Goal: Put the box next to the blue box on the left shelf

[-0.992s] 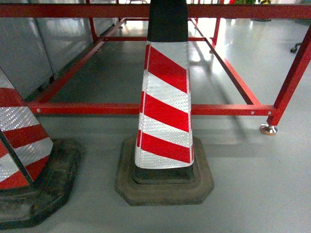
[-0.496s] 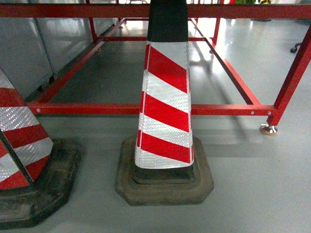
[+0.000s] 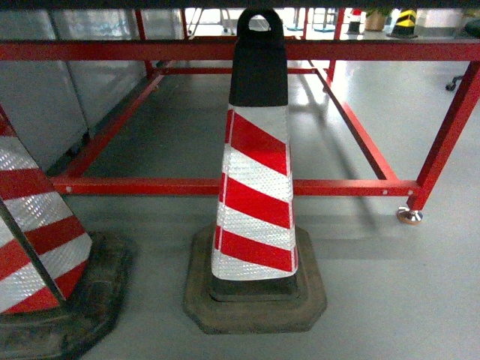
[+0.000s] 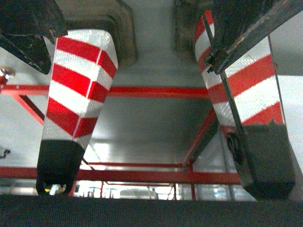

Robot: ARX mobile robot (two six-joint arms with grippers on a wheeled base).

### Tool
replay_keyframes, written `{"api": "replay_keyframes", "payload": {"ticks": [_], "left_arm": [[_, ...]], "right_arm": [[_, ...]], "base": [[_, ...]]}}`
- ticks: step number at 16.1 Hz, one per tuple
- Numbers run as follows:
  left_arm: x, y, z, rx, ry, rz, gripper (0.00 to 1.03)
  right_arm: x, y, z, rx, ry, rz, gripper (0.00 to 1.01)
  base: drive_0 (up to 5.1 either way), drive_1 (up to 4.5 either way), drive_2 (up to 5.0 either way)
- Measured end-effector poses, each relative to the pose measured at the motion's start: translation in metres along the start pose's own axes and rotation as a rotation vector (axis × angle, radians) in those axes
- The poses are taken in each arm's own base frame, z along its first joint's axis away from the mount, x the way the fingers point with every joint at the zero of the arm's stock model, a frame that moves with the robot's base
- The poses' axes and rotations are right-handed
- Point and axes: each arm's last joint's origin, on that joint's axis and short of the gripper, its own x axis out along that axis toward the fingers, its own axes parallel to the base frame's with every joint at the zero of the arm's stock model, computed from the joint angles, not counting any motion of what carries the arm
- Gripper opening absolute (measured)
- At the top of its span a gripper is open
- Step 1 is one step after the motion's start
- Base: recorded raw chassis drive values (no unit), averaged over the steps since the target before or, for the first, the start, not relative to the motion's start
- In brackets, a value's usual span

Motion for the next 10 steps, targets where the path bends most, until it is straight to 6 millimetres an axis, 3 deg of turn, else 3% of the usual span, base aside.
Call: {"api": "replay_keyframes", "payload": {"ticks": [10], "left_arm": [[0.0000, 0.0000, 0.0000, 0.007, 0.000, 0.001, 0.98]], "right_arm": [[0.0000, 0.0000, -0.0001, -0.003, 0.001, 0.000, 0.98]], "base": [[0.0, 0.00, 0.0]]}}
